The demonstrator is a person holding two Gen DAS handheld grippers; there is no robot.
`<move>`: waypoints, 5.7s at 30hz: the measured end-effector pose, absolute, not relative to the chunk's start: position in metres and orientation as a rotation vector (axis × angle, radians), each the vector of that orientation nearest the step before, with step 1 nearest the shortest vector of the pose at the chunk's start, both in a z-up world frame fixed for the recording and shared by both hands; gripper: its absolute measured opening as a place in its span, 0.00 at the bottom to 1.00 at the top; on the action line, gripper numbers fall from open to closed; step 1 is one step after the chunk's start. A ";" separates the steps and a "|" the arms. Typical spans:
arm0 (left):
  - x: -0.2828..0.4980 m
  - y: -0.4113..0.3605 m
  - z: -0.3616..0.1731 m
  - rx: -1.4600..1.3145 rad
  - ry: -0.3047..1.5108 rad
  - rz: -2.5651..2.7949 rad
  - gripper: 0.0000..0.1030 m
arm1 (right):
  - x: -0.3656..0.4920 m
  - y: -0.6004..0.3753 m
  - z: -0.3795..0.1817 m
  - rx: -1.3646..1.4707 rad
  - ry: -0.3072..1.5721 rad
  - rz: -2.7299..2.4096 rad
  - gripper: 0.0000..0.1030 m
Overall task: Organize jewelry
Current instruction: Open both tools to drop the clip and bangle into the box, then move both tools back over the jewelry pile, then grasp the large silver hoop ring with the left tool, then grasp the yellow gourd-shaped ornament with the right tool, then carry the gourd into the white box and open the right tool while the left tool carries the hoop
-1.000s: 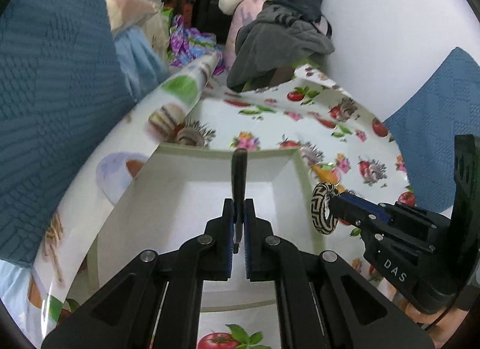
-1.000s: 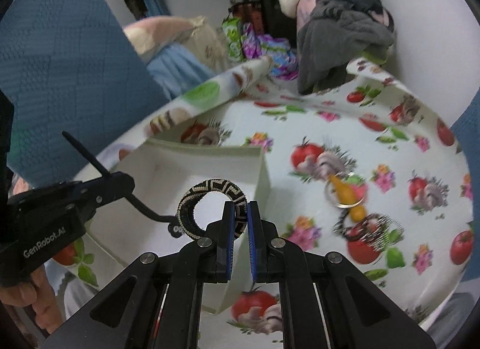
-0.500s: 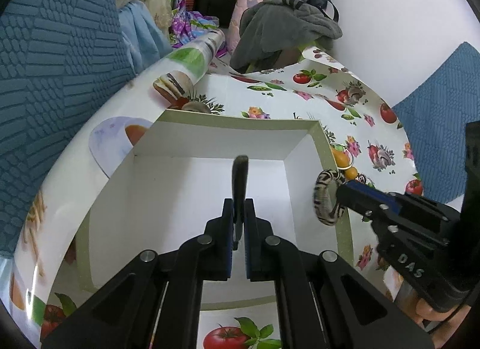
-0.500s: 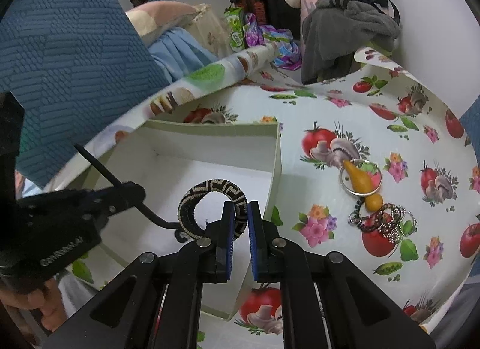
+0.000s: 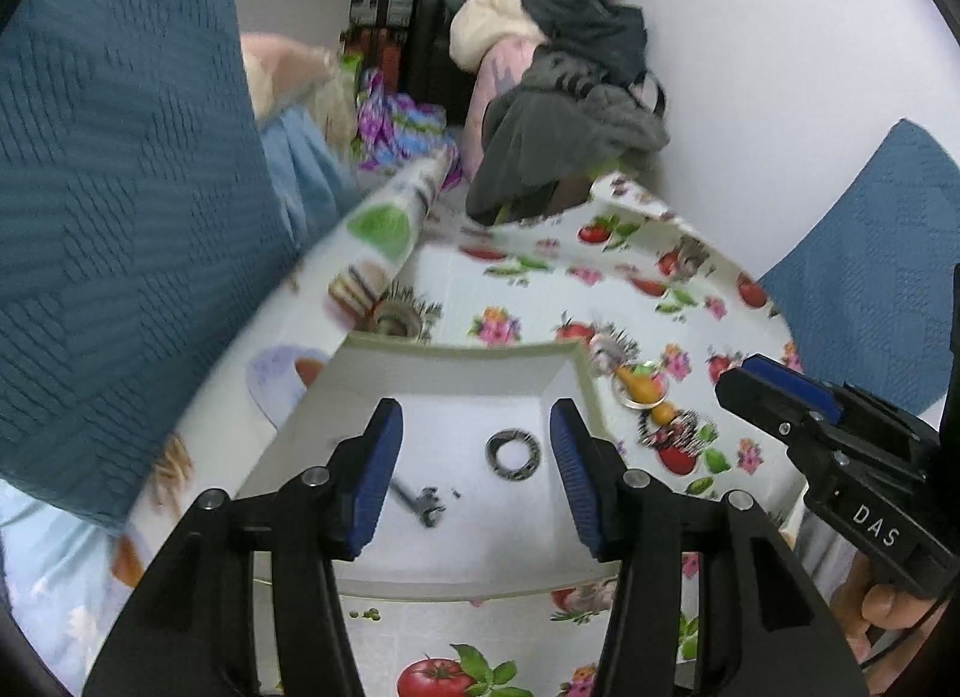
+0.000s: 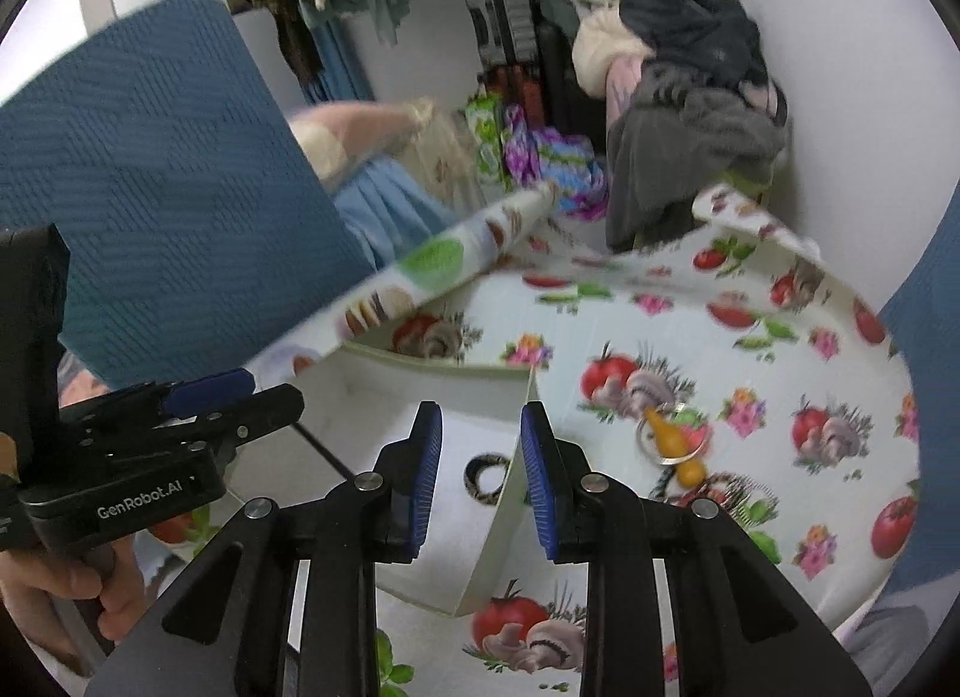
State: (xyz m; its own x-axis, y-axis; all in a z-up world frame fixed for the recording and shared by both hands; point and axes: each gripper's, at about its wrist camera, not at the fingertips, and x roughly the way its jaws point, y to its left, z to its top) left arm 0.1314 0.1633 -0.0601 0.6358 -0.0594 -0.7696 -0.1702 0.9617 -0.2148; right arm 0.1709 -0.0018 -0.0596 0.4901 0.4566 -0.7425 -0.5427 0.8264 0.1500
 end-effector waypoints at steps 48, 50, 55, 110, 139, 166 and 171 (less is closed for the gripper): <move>0.137 -0.009 -0.094 -0.332 0.828 -0.149 0.49 | 0.138 -0.205 -0.099 -0.042 0.707 0.507 0.24; 0.140 -0.010 -0.098 -0.332 0.835 -0.153 0.48 | 0.141 -0.208 -0.109 -0.038 0.713 0.503 0.24; 0.156 -0.013 -0.112 -0.332 0.866 -0.167 0.45 | 0.160 -0.212 -0.138 -0.023 0.757 0.497 0.24; 0.300 -0.027 -0.196 -0.108 1.027 -0.125 0.03 | 0.261 -0.176 -0.216 -0.026 0.955 0.683 0.24; 0.276 0.014 -0.190 -0.293 1.003 -0.065 0.03 | 0.286 -0.113 -0.250 -0.192 1.024 0.795 0.24; 0.188 0.004 -0.169 -0.357 0.987 -0.098 0.03 | 0.207 -0.175 -0.210 -0.028 1.077 0.437 0.24; 0.179 -0.001 -0.144 -0.327 0.970 -0.125 0.03 | 0.201 -0.178 -0.189 0.005 1.054 0.407 0.24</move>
